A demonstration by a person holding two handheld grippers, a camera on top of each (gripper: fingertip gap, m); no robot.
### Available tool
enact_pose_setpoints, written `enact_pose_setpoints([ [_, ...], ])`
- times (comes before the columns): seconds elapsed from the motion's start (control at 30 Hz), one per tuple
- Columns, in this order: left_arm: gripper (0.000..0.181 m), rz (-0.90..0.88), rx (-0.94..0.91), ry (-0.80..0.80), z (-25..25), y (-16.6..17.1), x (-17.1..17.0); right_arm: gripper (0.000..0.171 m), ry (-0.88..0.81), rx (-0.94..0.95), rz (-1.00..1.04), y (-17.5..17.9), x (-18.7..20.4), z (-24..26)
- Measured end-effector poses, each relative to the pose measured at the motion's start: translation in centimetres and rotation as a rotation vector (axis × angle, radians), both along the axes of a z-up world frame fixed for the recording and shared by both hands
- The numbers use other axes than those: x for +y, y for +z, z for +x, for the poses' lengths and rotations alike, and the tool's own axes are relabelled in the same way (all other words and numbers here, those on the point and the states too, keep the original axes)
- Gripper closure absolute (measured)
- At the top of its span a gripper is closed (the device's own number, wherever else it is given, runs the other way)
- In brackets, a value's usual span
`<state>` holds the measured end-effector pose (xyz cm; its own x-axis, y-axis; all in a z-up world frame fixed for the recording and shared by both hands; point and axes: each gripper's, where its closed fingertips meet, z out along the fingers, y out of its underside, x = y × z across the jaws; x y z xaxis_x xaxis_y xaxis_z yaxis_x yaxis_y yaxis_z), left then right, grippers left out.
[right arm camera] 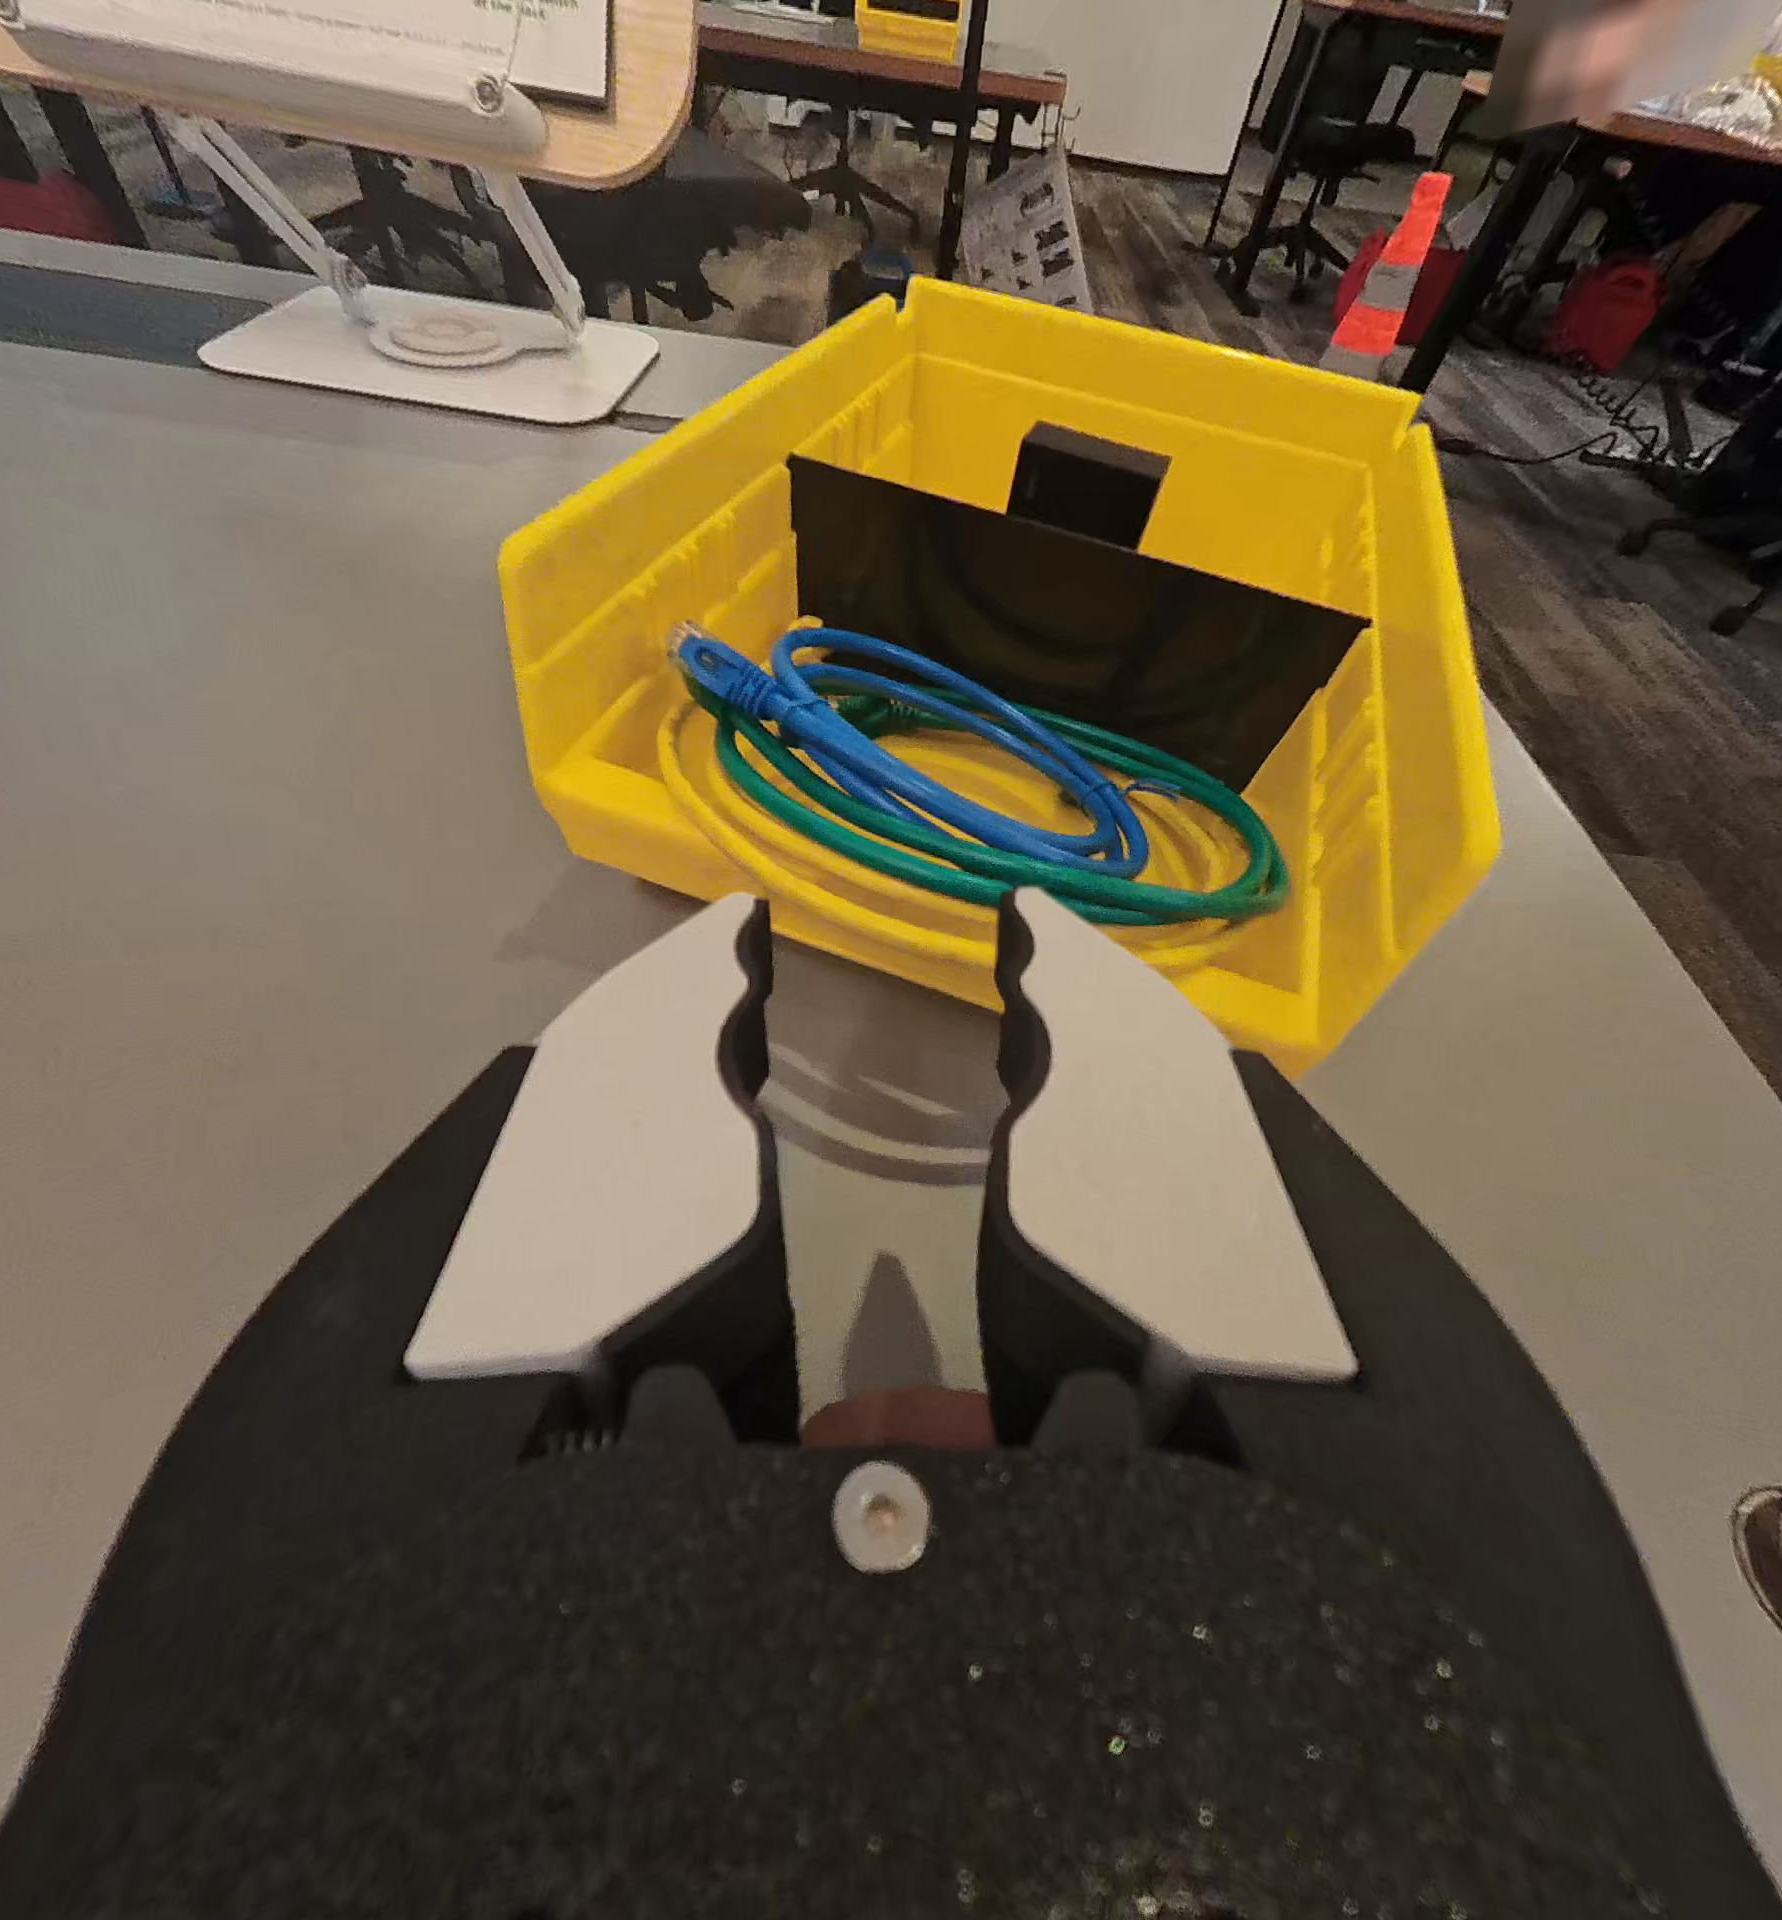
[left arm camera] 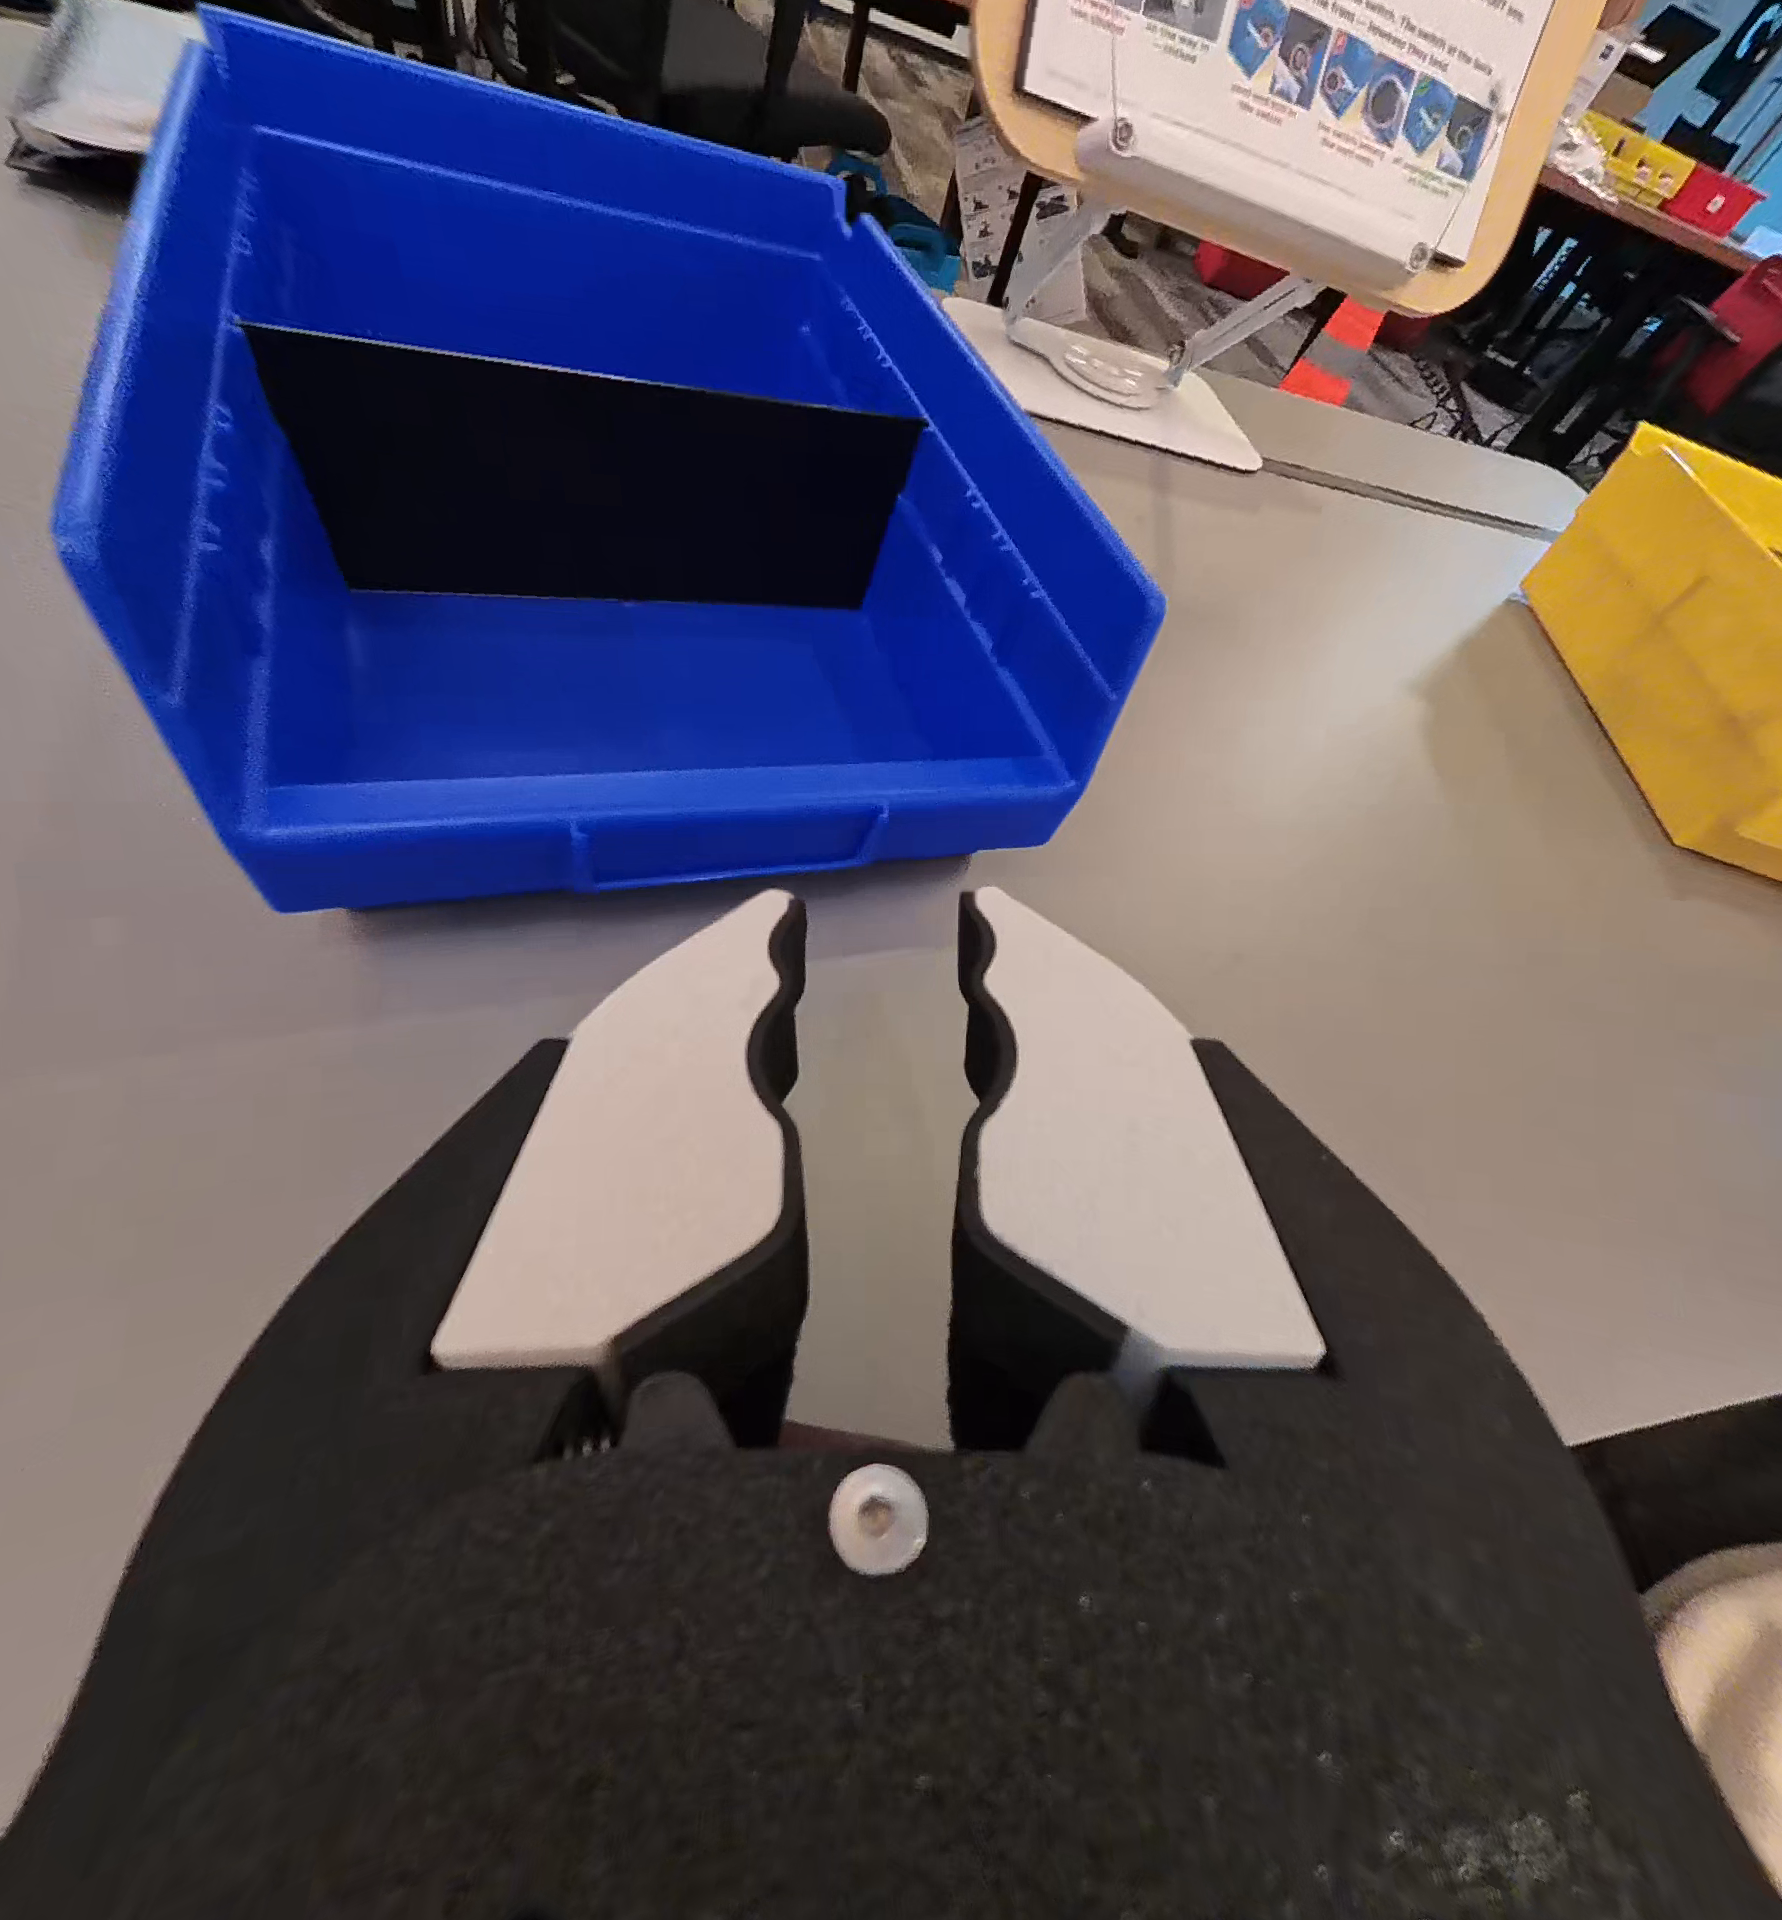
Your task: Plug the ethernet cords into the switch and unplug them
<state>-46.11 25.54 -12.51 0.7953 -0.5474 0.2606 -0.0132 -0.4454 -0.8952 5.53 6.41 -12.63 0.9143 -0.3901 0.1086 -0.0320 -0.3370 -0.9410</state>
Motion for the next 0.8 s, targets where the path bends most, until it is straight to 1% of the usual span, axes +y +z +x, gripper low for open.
enact_pose_setpoints([
  [0.17,0.154,-0.005,0.014,0.016,-1.1,-0.2,-0.1,0.13,-0.011,0.009,0.024,0.4,-0.7,0.1],
  [0.43,0.154,0.016,0.07,-0.008,-0.3,-0.5,-0.5,0.13,-0.018,0.008,0.023,0.4,-1.0,0.2],
  [0.63,0.154,-0.001,0.07,-0.018,-0.1,-0.8,-0.3,0.13,-0.017,0.02,0.021,0.2,-0.7,0.3],
  [0.73,0.154,-0.008,0.069,-0.02,0.0,-0.9,-0.3,0.128,0.012,0.037,0.033,0.2,-0.3,-0.1],
  [0.8,0.154,-0.01,0.074,-0.024,0.1,-1.0,-0.3,0.124,0.087,0.06,0.07,0.6,0.5,-1.4],
])
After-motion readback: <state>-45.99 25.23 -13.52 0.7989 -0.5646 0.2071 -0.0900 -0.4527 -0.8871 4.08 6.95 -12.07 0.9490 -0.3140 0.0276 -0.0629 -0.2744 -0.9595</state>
